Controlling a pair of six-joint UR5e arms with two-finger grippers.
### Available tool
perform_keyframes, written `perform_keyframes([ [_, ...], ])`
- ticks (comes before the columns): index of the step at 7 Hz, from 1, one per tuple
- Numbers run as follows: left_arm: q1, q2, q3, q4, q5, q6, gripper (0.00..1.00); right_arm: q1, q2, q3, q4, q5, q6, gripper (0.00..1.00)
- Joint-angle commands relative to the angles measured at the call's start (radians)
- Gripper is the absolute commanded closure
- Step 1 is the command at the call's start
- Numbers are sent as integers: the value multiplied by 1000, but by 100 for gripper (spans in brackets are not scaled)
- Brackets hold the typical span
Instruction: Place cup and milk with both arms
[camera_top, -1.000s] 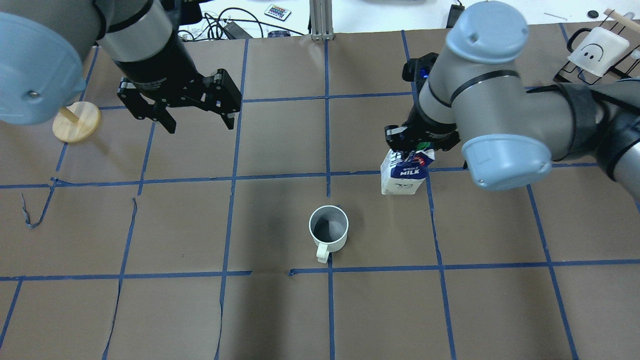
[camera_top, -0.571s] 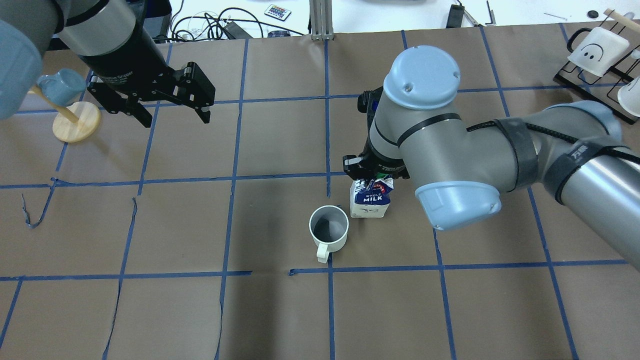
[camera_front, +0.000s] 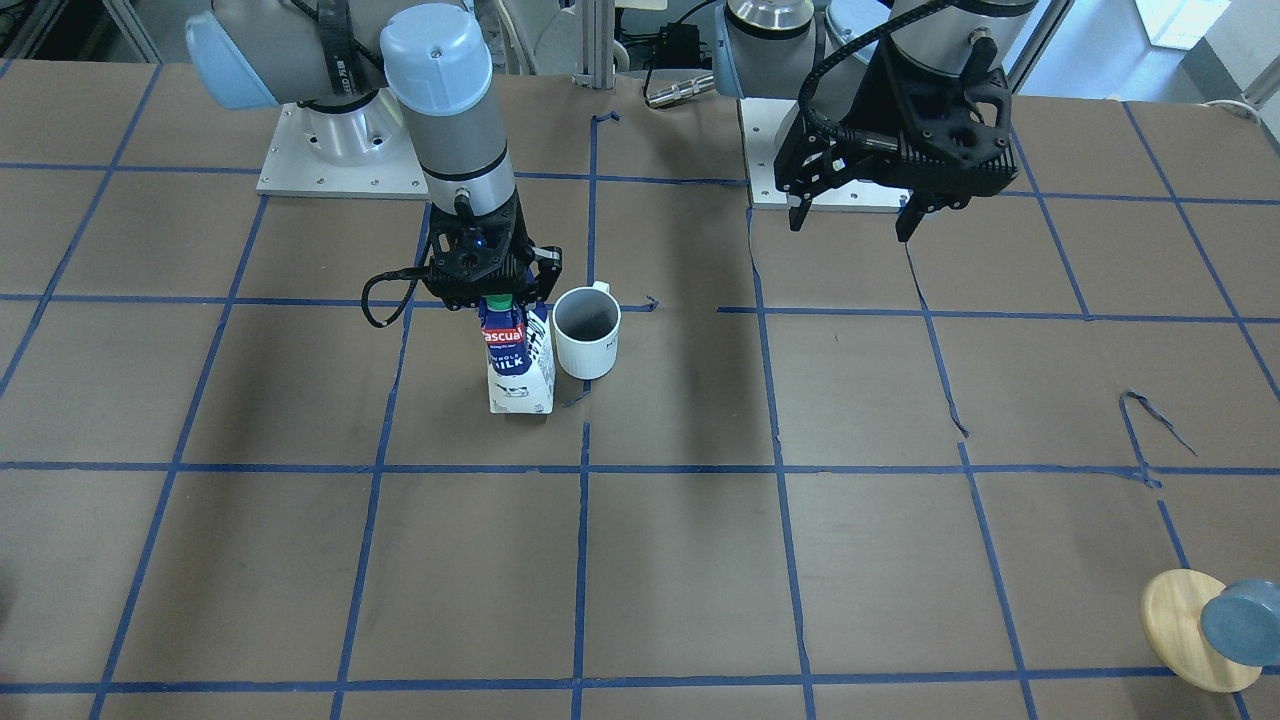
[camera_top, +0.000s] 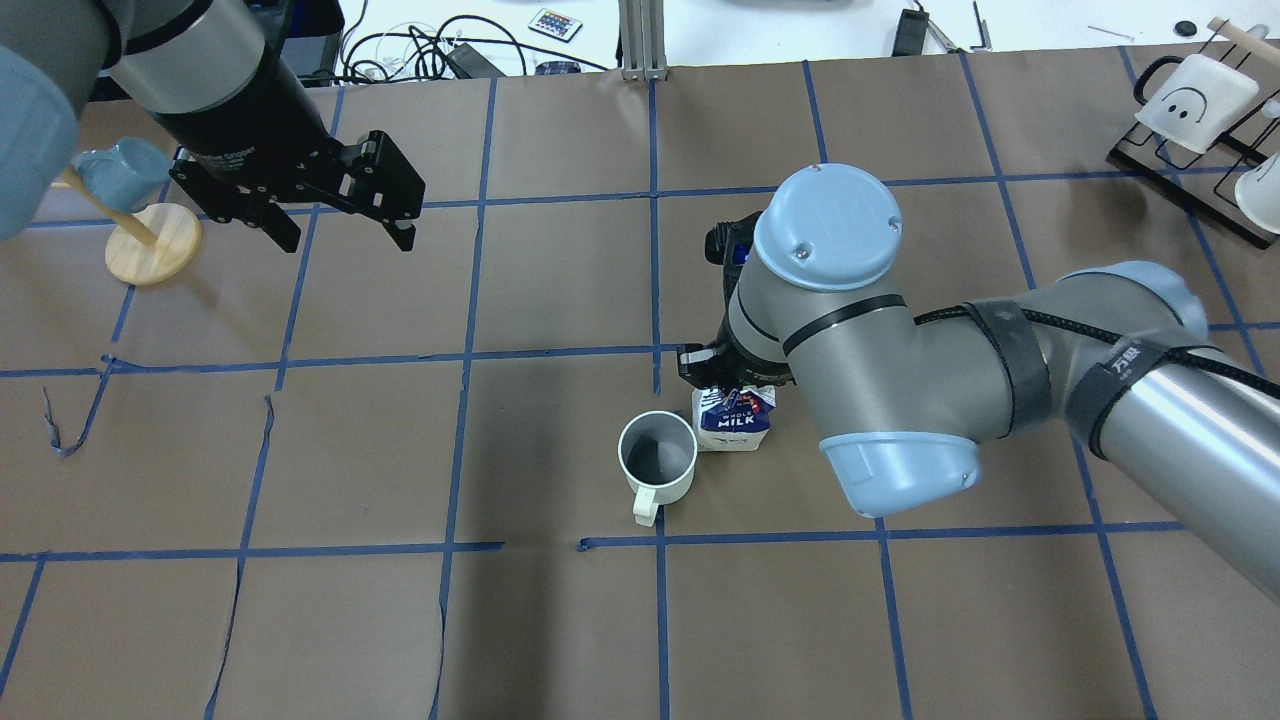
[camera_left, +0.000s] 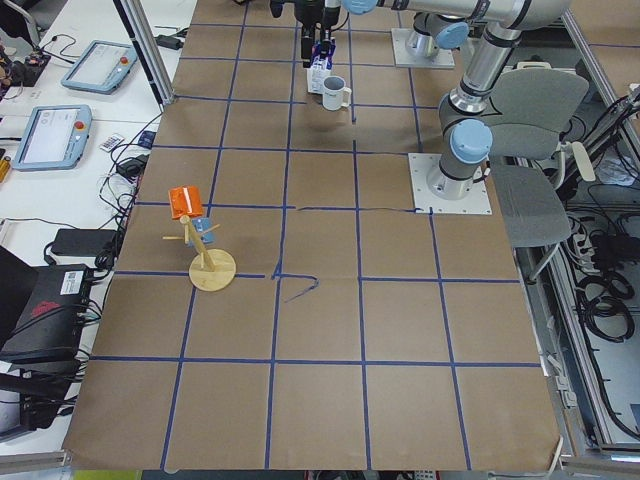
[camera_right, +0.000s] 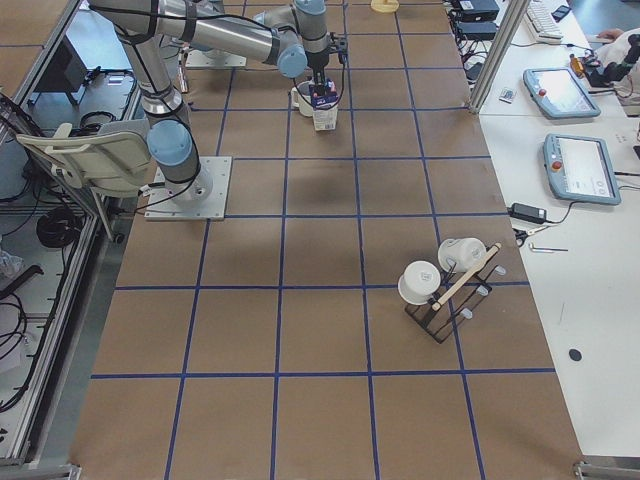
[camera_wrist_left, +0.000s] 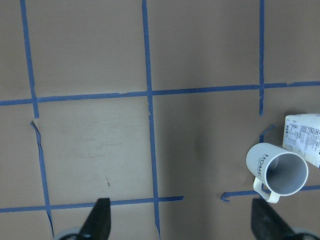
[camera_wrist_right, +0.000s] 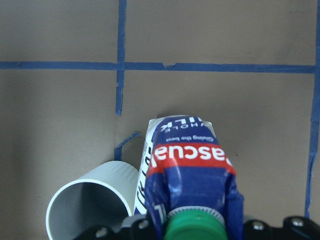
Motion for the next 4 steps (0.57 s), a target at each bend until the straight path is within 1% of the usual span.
perform_keyframes([
  [1,1,0,0,0,-1,3,0,18,-14,0,41,-2,0,65],
  [2,1,0,0,0,-1,3,0,18,-33,1,61,-26,-6,66],
  [4,1,0,0,0,-1,1,0,19,-36,21,70,-27,-3,66],
])
